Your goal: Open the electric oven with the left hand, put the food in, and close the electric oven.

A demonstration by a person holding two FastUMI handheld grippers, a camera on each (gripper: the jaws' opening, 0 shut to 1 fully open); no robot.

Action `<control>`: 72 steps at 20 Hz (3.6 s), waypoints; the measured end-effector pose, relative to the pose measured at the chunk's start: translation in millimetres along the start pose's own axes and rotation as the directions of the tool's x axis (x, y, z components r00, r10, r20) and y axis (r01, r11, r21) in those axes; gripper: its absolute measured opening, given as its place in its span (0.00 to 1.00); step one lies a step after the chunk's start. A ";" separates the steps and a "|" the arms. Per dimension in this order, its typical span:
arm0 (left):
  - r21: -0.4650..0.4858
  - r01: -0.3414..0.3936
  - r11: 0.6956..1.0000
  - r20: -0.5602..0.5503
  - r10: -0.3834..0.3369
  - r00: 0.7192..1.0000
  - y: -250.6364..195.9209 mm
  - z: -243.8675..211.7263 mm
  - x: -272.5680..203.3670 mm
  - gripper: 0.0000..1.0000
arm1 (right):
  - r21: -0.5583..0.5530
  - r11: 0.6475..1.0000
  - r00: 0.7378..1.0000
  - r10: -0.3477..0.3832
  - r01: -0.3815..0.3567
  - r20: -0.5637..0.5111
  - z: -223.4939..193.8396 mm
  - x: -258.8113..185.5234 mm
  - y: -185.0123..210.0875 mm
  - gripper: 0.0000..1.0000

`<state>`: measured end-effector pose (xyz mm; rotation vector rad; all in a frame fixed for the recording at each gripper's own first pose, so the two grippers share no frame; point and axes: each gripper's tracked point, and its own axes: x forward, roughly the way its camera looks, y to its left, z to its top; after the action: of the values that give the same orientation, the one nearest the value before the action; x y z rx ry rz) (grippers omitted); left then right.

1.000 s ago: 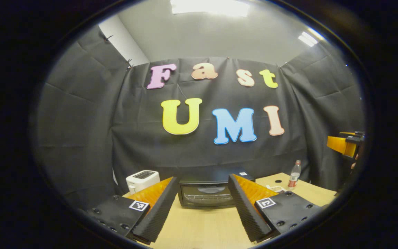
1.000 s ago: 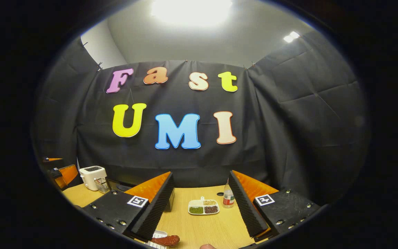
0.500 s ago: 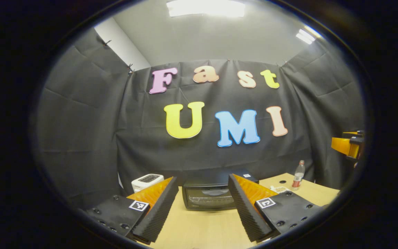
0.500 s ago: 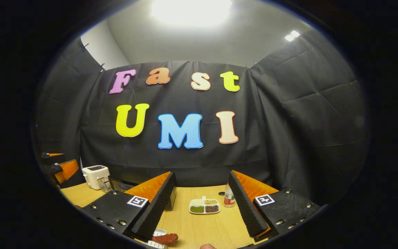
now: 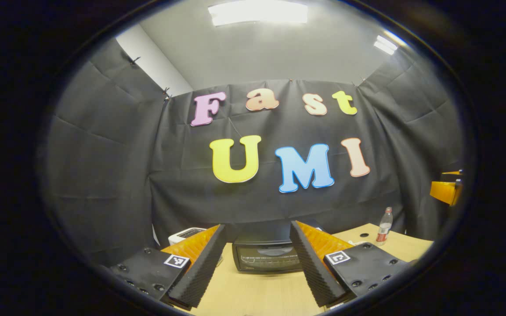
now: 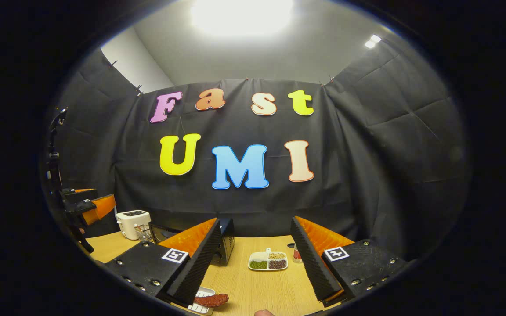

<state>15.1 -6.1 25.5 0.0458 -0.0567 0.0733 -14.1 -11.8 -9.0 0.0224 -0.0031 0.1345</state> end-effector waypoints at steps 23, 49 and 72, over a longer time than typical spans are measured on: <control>-0.066 0.162 0.985 -0.135 -0.169 0.976 -43.2 -149.3 219.2 0.97 | -0.053 0.973 0.973 -0.226 0.223 -0.055 -15.8 36.9 19.6 0.97; -0.065 0.143 0.988 -0.247 -0.155 0.957 -59.6 -232.0 225.5 1.00 | -0.127 0.974 0.973 -0.203 0.189 -0.106 -19.6 34.6 20.6 0.96; -0.020 0.119 0.993 -0.360 -0.118 0.926 -58.6 -284.7 123.5 0.97 | -0.101 0.992 0.984 -0.084 0.069 -0.158 -30.1 20.4 17.2 0.97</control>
<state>158.1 -42.0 -253.8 0.0370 0.3144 -0.0405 3.8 8.7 -38.6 -0.0840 0.1537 0.0585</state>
